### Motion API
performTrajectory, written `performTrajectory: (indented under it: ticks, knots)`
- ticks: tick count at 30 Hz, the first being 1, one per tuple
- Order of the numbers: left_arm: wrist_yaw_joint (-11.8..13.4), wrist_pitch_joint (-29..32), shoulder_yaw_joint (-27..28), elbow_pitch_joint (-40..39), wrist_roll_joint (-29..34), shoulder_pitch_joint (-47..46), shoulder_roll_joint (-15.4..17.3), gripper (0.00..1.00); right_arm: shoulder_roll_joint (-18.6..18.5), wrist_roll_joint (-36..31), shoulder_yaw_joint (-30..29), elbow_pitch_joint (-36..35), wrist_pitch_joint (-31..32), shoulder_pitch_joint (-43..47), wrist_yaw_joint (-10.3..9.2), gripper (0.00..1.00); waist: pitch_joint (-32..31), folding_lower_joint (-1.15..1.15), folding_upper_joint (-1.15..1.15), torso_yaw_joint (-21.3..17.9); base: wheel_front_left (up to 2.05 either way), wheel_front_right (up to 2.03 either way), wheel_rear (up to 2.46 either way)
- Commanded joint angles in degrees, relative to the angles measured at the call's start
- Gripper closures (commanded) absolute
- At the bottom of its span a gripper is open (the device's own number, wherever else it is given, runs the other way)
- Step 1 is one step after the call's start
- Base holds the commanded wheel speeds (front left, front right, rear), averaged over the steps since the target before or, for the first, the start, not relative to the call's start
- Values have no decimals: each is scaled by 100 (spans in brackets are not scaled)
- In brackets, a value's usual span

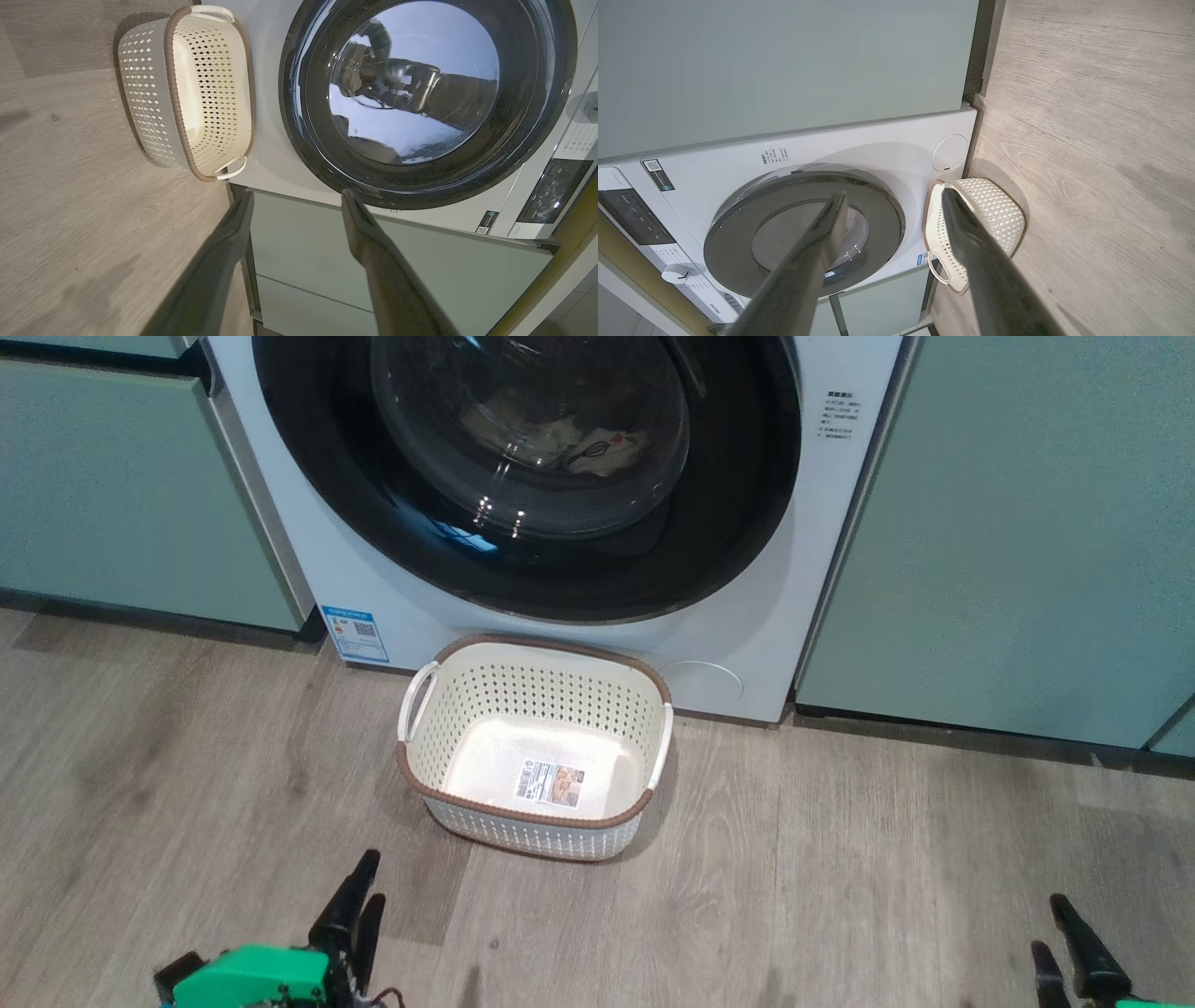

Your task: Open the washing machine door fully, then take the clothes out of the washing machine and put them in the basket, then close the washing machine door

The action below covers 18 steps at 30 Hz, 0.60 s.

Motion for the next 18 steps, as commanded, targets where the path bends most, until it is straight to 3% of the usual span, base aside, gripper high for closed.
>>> performTrajectory:
  ticks: [1, 18]
  knots:
    - [-9, -73, 1, -207, 95, -298, 41, 0, -17, -62, 18, -215, -73, -282, 2, 0, 1, 0, 0, 0, 0, 0, 0]
    - [-10, -360, 63, -373, 887, -474, 52, 0, -36, -608, 114, -483, -361, -448, 5, 0, 6, 0, 0, -1, 0, 0, 0]
